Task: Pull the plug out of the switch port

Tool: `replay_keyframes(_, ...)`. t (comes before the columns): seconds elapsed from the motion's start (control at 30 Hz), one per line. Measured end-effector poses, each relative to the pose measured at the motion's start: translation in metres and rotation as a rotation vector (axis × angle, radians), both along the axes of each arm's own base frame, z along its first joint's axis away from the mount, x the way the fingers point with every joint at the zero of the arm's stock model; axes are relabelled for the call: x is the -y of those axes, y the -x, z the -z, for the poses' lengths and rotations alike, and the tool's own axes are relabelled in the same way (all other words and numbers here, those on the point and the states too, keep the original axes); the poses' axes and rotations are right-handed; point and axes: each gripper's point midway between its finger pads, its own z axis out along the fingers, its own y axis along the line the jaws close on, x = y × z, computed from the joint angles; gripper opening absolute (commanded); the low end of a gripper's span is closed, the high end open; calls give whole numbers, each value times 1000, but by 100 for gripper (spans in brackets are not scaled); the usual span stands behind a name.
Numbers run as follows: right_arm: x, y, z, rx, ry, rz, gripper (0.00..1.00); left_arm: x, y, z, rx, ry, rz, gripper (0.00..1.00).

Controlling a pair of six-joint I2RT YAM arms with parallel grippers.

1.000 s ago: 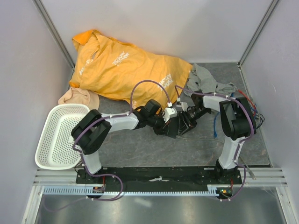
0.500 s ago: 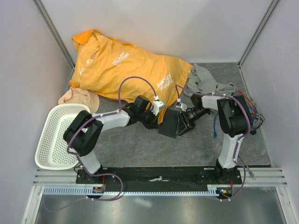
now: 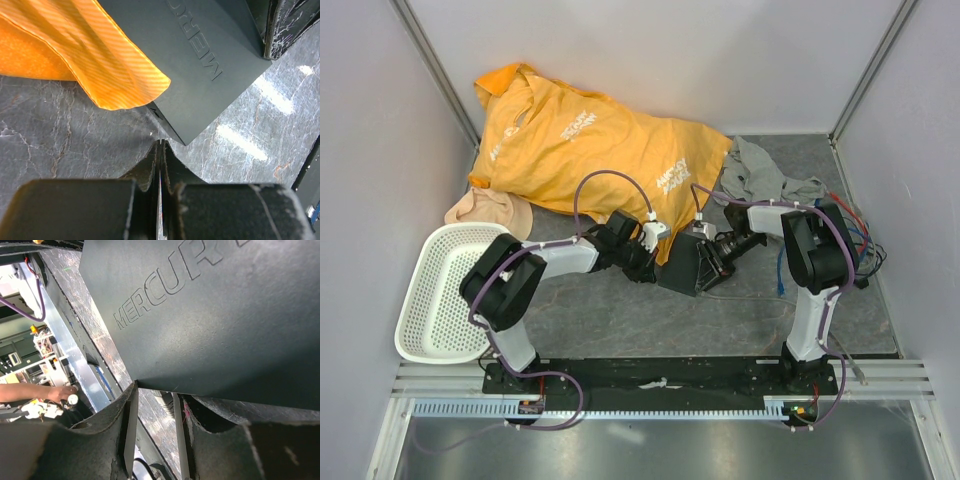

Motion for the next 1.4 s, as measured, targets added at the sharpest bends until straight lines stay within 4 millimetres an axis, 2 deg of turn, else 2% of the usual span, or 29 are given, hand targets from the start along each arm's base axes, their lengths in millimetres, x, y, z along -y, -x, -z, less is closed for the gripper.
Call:
replay_keyframes(0.37,-3,2,-1,5,-54,-46,45,6,1,-6,-9,23,-1,2)
replay_keyframes(0.5,-1,4,-1,-1,-48,-48,45,21,-1,-20,-5,49,7,1)
replay_keyframes(0.63,2,3,0,-8,-30,-41,44,46,-2,-32,-13,97,39,1)
replay_keyframes(0.8,4,3,0,-27,-10,-29,48,56,2,-21,-51,99,53,1)
replay_keyframes(1.4,14,6,1,-115,14,-36,44,63,3,-20,-35,112,68,2)
